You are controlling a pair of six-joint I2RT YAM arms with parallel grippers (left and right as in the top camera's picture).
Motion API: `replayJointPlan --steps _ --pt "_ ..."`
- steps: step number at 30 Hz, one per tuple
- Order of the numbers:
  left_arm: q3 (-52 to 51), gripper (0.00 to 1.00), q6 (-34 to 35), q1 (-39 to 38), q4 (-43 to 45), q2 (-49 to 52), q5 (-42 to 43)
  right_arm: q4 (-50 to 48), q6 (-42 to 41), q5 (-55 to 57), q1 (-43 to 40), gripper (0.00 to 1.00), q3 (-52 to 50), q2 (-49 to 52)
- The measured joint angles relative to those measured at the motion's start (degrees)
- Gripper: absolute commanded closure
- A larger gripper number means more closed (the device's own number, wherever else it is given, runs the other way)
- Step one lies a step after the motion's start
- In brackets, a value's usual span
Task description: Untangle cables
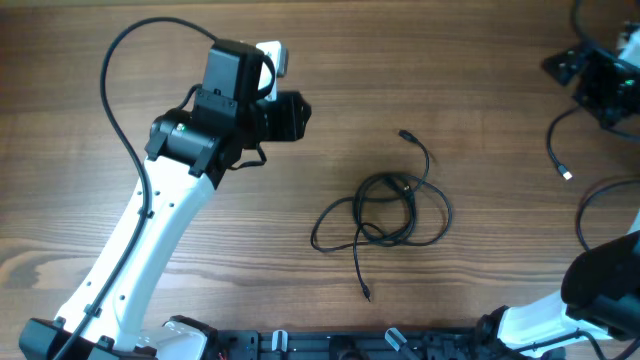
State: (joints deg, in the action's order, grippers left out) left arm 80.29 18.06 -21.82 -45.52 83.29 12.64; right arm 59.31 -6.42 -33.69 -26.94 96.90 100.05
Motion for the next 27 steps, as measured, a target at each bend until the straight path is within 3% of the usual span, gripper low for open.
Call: replayJointPlan --steps 4,13,15,18,21,27 --pt "0.0 0.59 0.0 -2.3 -7.2 0.4 -0.2 1.0 1.8 1.2 4.9 0.00 0.0 0.0" --pt "-2.8 0.59 -0.3 -11.8 -2.3 12.4 2.5 2.0 2.2 4.8 8.9 0.01 0.0 0.0" --pt "-3.2 0.55 -1.0 -13.4 -2.2 16.1 4.5 2.1 2.2 5.4 8.9 0.00 0.0 0.0" --pt "-3.5 0.46 -7.2 -14.5 -2.4 19.1 13.2 2.3 2.2 5.8 8.9 0.01 0.0 0.0" --pt "-3.5 0.45 -14.0 -14.9 -3.7 19.5 21.4 2.4 2.2 5.9 8.9 0.00 0.0 0.0" --pt "-3.7 0.45 -20.0 -15.0 -8.5 20.3 23.7 2.8 2.2 5.9 8.9 0.01 0.0 0.0"
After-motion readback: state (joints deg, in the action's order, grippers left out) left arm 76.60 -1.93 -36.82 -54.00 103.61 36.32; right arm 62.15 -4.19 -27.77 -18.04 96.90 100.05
